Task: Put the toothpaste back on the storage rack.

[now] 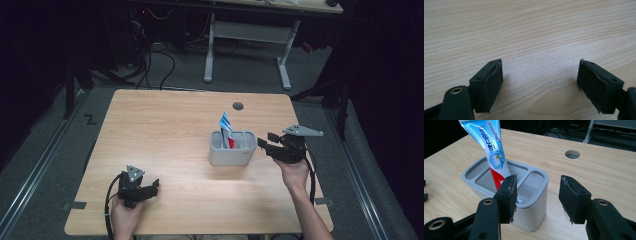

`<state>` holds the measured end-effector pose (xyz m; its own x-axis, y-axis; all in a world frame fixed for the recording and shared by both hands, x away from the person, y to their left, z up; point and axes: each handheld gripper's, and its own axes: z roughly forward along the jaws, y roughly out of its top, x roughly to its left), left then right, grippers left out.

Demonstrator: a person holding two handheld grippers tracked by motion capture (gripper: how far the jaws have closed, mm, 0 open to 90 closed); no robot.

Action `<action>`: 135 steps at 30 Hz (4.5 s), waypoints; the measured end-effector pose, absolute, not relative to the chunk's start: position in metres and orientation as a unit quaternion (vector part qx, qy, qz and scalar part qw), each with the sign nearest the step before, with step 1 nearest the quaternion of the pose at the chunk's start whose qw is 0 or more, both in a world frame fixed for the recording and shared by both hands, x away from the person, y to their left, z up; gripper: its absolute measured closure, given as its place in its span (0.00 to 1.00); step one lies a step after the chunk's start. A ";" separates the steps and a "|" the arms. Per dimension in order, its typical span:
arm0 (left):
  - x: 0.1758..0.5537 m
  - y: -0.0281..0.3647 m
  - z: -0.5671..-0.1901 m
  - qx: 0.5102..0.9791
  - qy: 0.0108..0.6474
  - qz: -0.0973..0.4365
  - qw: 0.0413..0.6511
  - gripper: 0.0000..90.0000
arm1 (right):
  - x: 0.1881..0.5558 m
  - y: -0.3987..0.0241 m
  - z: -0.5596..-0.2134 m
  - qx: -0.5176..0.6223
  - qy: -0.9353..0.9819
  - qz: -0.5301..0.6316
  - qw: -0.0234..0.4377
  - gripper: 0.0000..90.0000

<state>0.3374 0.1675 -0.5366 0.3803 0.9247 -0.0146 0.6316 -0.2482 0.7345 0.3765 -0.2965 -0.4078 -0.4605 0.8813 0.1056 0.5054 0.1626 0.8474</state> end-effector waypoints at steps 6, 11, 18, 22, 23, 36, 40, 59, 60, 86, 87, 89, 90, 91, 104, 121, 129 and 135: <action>0.337 0.167 -0.537 0.759 0.512 0.218 0.337 0.24 | 0.373 -0.300 -0.410 0.477 0.730 0.441 0.213 0.54; 0.337 0.167 -0.537 0.759 0.512 0.218 0.337 0.24 | 0.371 -0.301 -0.411 0.481 0.728 0.441 0.211 0.54; 0.337 0.167 -0.537 0.759 0.512 0.218 0.337 0.24 | 0.367 -0.306 -0.415 0.484 0.725 0.442 0.211 0.54; 0.337 0.167 -0.537 0.759 0.512 0.218 0.337 0.24 | 0.365 -0.307 -0.416 0.487 0.723 0.443 0.210 0.54; 0.337 0.167 -0.537 0.759 0.512 0.218 0.337 0.24 | 0.365 -0.308 -0.416 0.487 0.723 0.443 0.211 0.54; 0.337 0.167 -0.537 0.759 0.512 0.218 0.337 0.24 | 0.359 -0.312 -0.423 0.493 0.718 0.445 0.207 0.54; 0.337 0.167 -0.537 0.759 0.512 0.218 0.337 0.24 | 0.356 -0.314 -0.425 0.496 0.717 0.444 0.206 0.54; 0.337 0.167 -0.537 0.759 0.512 0.218 0.337 0.24 | 0.351 -0.317 -0.436 0.504 0.714 0.443 0.199 0.54; 0.337 0.167 -0.537 0.759 0.512 0.218 0.337 0.24 | 0.351 -0.317 -0.436 0.504 0.713 0.444 0.199 0.54; 0.337 0.167 -0.537 0.759 0.513 0.218 0.337 0.24 | 0.348 -0.315 -0.460 0.516 0.720 0.429 0.181 0.54; 0.337 0.167 -0.537 0.759 0.512 0.218 0.337 0.24 | 0.347 -0.315 -0.461 0.517 0.720 0.426 0.179 0.54; 0.337 0.167 -0.537 0.759 0.512 0.218 0.337 0.24 | 0.347 -0.315 -0.462 0.517 0.721 0.425 0.180 0.54; 0.337 0.167 -0.537 0.759 0.512 0.218 0.337 0.24 | 0.347 -0.315 -0.463 0.518 0.721 0.424 0.179 0.54; 0.337 0.167 -0.537 0.759 0.513 0.218 0.337 0.24 | 0.347 -0.315 -0.463 0.516 0.722 0.424 0.179 0.54; 0.337 0.167 -0.537 0.759 0.513 0.218 0.337 0.24 | 0.346 -0.315 -0.474 0.523 0.725 0.414 0.175 0.54; 0.337 0.167 -0.537 0.759 0.513 0.218 0.337 0.24 | 0.343 -0.314 -0.490 0.529 0.731 0.396 0.169 0.53; 0.337 0.167 -0.537 0.759 0.513 0.218 0.337 0.24 | 0.343 -0.313 -0.498 0.531 0.738 0.381 0.170 0.53; 0.337 0.167 -0.537 0.759 0.513 0.218 0.337 0.24 | 0.343 -0.310 -0.505 0.532 0.744 0.367 0.173 0.52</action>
<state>0.3374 0.1674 -0.5367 0.3795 0.9251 -0.0146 0.6317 -0.2476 0.7346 0.3430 -0.3100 -0.5048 -0.3745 0.9176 0.1332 0.6644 0.1653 0.7288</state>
